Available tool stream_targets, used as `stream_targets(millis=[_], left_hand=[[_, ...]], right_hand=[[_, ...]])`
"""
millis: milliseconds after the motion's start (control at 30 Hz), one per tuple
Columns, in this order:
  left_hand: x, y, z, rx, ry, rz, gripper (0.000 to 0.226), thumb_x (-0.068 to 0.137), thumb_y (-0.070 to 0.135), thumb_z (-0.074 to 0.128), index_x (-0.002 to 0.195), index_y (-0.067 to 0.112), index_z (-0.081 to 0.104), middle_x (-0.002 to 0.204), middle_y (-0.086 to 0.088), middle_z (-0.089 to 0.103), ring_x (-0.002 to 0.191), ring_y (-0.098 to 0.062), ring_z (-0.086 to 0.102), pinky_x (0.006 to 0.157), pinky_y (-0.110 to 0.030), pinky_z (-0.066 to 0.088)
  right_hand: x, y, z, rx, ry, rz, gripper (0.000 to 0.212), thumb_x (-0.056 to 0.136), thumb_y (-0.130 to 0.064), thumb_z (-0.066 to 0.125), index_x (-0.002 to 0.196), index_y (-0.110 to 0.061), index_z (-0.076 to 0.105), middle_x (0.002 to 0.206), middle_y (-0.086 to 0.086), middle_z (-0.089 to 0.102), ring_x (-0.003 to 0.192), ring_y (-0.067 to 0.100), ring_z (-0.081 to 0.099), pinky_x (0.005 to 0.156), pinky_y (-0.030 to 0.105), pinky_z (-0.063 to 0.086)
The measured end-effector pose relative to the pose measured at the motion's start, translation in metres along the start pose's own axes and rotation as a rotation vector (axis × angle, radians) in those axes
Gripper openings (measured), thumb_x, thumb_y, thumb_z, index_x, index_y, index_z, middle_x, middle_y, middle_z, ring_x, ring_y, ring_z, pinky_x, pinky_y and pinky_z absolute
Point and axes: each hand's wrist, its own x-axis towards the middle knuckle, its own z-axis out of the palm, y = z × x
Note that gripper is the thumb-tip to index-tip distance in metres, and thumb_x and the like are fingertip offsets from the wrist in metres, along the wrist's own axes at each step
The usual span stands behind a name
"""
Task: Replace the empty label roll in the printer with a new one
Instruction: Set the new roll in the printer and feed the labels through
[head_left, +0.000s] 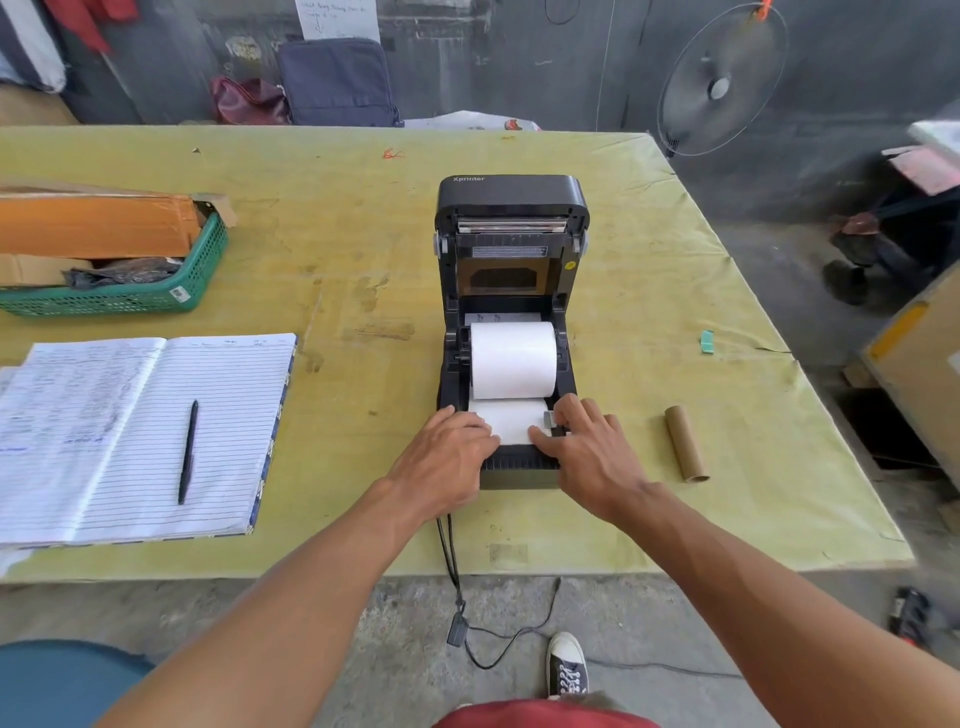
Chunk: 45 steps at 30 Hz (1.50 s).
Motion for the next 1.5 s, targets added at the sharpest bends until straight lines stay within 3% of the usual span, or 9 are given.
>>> stream_targets(millis=[167,333,533,733,967,1067,1200,1300,1500], left_hand=[[0.009,0.001,-0.011,-0.012,0.006,-0.073,0.053,0.08,-0.007,0.048,0.126,0.013,0.063,0.126,-0.007,0.065,0.132,-0.022,0.042,0.116,-0.051,0.025],[0.025,0.005,-0.02,-0.024,-0.133,-0.158,0.039,0.072,-0.01,0.042,0.1,0.01,0.06,0.124,-0.008,0.061,0.139,-0.024,0.033,0.114,-0.062,0.019],[0.03,0.002,-0.022,0.003,-0.158,-0.158,0.047,0.071,-0.013,0.043,0.106,0.011,0.061,0.125,-0.011,0.061,0.135,-0.022,0.035,0.115,-0.062,0.017],[0.024,0.002,-0.019,0.023,-0.17,-0.136,0.052,0.071,-0.013,0.047,0.117,0.011,0.057,0.122,-0.01,0.063,0.133,-0.021,0.037,0.115,-0.059,0.016],[0.018,0.007,-0.024,-0.007,-0.22,-0.143,0.064,0.075,0.021,0.052,0.138,0.011,0.049,0.136,-0.012,0.056,0.139,-0.019,0.032,0.118,-0.055,0.009],[0.015,0.008,-0.025,0.034,-0.215,-0.109,0.06,0.081,0.034,0.056,0.136,0.011,0.052,0.133,-0.012,0.058,0.138,-0.02,0.034,0.118,-0.055,0.011],[0.016,0.01,-0.022,0.029,-0.143,-0.125,0.02,0.091,0.011,0.059,0.108,0.014,0.068,0.118,-0.011,0.067,0.134,-0.021,0.041,0.119,-0.053,0.014],[0.015,0.015,-0.015,0.003,-0.027,-0.178,0.035,0.086,-0.009,0.052,0.1,0.013,0.074,0.109,-0.011,0.072,0.13,-0.021,0.048,0.12,-0.045,0.014],[-0.004,0.008,-0.003,-0.025,0.129,-0.043,0.029,0.088,-0.005,0.06,0.104,0.012,0.075,0.101,-0.008,0.077,0.116,-0.022,0.061,0.118,-0.045,0.019]], right_hand=[[0.008,-0.001,-0.012,0.029,-0.02,0.017,0.037,0.092,-0.011,0.055,0.124,-0.026,0.067,0.107,0.002,0.032,0.102,0.025,0.034,0.079,0.038,0.035],[0.011,-0.002,-0.018,0.069,-0.061,0.055,0.041,0.092,-0.012,0.056,0.129,-0.028,0.066,0.11,0.003,0.035,0.105,0.026,0.035,0.078,0.037,0.033],[0.022,-0.005,-0.025,0.027,-0.093,0.133,0.043,0.087,-0.005,0.054,0.127,-0.019,0.059,0.112,0.008,0.034,0.104,0.03,0.035,0.077,0.04,0.037],[0.025,-0.001,-0.026,0.03,-0.128,0.124,0.039,0.094,-0.01,0.053,0.129,-0.023,0.063,0.113,0.008,0.035,0.105,0.03,0.035,0.083,0.042,0.041],[0.015,-0.001,-0.023,0.025,-0.153,0.101,0.04,0.089,-0.015,0.053,0.126,-0.023,0.063,0.113,0.007,0.037,0.104,0.028,0.036,0.084,0.043,0.043],[0.011,-0.002,-0.025,0.027,-0.173,0.099,0.045,0.084,-0.026,0.052,0.127,-0.025,0.062,0.112,0.006,0.037,0.104,0.028,0.035,0.082,0.041,0.04],[0.01,-0.001,-0.025,0.01,-0.188,0.079,0.048,0.082,-0.04,0.054,0.126,-0.025,0.062,0.116,0.006,0.038,0.108,0.029,0.036,0.082,0.042,0.04],[0.011,0.001,-0.024,-0.001,-0.17,0.063,0.047,0.085,-0.046,0.056,0.126,-0.025,0.063,0.119,0.007,0.04,0.11,0.029,0.037,0.085,0.044,0.043],[0.002,0.008,-0.016,0.1,-0.065,0.022,0.03,0.097,-0.04,0.053,0.12,-0.032,0.071,0.122,0.004,0.047,0.109,0.026,0.04,0.082,0.041,0.043]])
